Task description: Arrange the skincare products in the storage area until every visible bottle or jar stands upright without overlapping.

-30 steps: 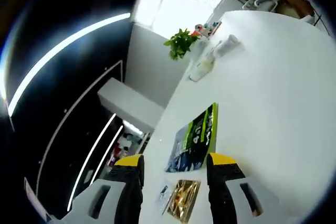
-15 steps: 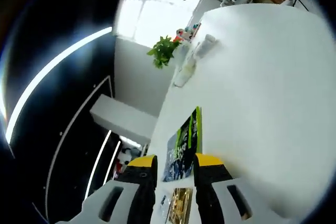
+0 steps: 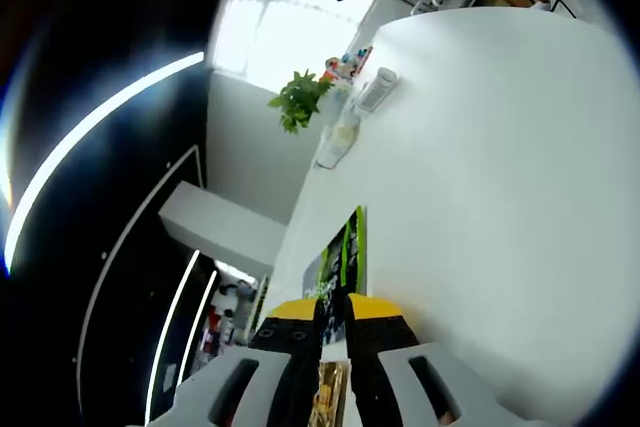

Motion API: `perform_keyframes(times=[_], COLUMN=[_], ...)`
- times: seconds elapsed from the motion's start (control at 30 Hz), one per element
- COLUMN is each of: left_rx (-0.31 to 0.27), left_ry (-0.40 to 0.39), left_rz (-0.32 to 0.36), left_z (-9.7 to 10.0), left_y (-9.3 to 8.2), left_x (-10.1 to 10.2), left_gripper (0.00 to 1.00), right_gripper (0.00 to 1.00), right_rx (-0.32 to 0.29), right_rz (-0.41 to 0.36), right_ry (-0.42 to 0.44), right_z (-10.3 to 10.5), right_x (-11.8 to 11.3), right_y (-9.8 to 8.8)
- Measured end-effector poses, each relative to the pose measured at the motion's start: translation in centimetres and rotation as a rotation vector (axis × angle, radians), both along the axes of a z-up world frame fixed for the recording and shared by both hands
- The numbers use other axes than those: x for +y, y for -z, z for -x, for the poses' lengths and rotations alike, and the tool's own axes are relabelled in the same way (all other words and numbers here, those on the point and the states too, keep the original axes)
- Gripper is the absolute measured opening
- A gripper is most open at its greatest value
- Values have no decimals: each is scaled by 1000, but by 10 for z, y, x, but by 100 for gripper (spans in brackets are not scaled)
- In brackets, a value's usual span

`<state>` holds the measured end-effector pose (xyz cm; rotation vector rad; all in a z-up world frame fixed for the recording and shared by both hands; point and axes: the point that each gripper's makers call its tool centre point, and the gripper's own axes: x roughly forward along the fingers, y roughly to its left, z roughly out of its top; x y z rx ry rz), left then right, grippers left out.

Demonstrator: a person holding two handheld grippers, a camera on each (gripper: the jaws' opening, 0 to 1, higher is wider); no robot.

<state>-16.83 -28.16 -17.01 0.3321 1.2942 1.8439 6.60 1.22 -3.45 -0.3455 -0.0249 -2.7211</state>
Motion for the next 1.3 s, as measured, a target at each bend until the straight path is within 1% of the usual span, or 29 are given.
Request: perform_keyframes(times=[0.1, 0.2, 0.3, 0.47, 0.63, 0.77, 0.87, 0.97, 1.07, 1.1, 1.13, 1.2, 1.23, 1.3], left_rx=[-3, 4, 30, 51, 92, 110, 93, 102, 79, 39, 5, -59, -81, -85], left_ry=[6, -7, -28, -21, -25, -35, -60, -74, -70, -72, -76, -112, -113, -114], left_rz=[11, 17, 49, 59, 78, 59, 20, 15, -21, -55, -71, -76, -76, -78], left_z=[-2, -1, 3, 2, 2, 2, 4, 7, 6, 4, 4, 6, 6, 7], left_y=[2, 2, 2, 0, 0, -7, -11, -13, -15, -13, -11, -4, -1, -1], left_x=[1, -1, -5, -7, -9, -12, -16, -19, -18, -17, -16, -17, -17, -18], left_gripper=[0, 0, 0, 0, 2, 3, 4, 5, 8, 9, 9, 9, 9, 9], right_gripper=[88, 88, 88, 88, 88, 88, 88, 88, 88, 88, 88, 88, 88, 88], right_rx=[2, 1, -1, 4, 6, 6, 5, 3, -1, -2, -3, -1, 0, 1], right_rz=[1, 2, 4, 7, 7, 5, 4, 4, 4, 4, 4, 5, 6, 5], right_ry=[0, 1, 6, 11, 10, 8, 9, 7, 6, 7, 8, 9, 9, 10], right_z=[-1, -1, -1, -3, -4, -4, -3, -2, -1, -1, 0, -1, -1, -1], right_x=[0, 1, 3, 6, 5, 5, 5, 5, 5, 5, 6, 6, 7, 7], right_y=[0, 0, 1, -1, -1, -2, -2, -1, 0, 0, 0, -1, -1, -1])
